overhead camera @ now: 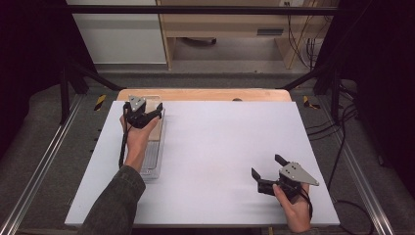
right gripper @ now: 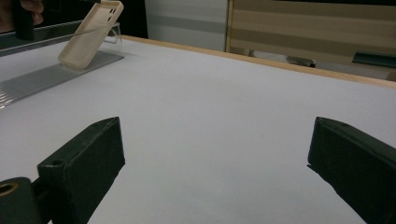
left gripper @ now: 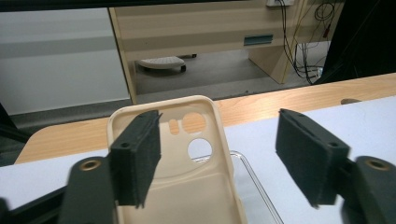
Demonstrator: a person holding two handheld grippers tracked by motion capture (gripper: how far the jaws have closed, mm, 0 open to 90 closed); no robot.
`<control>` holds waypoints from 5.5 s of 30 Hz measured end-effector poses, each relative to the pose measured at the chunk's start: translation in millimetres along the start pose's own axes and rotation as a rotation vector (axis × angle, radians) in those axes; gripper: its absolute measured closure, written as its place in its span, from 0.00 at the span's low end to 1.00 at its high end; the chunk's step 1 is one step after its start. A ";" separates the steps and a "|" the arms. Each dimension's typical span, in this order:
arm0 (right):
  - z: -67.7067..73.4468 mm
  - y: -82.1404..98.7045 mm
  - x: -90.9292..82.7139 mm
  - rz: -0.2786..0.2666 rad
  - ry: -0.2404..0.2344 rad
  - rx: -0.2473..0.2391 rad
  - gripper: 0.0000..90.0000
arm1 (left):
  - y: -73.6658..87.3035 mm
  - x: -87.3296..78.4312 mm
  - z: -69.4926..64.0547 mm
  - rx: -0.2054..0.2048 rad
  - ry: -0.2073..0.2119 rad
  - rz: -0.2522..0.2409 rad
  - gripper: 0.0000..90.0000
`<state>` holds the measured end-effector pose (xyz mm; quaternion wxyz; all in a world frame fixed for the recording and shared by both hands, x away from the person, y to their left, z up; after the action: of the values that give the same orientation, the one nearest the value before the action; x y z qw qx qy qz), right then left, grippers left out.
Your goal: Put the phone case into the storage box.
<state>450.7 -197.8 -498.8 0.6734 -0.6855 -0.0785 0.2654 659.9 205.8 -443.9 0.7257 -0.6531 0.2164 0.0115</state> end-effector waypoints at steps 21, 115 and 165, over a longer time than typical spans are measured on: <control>1.7 0.3 0.9 0.001 -0.001 -0.006 0.04 | -14.0 -21.2 -32.0 0.157 0.114 -0.015 0.04; 2.9 0.3 -0.2 -0.002 0.012 -0.036 0.03 | 2.3 -99.7 -166.6 0.435 0.452 -0.094 0.04; 4.1 0.3 -0.1 -0.002 0.012 -0.041 0.03 | -12.5 -167.2 -97.7 0.267 0.410 -0.210 0.02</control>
<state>448.7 -194.3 -498.9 0.6598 -0.7009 -0.0805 0.2589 482.9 155.3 -382.3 0.7434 -0.5593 0.2895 -0.2252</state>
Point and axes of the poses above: each handheld gripper's, and its own axes: x roughly forward along the jaws, y roughly out of its underside, z roughly to its left, the point moved 6 cm from there along x, roughly forward along the jaws
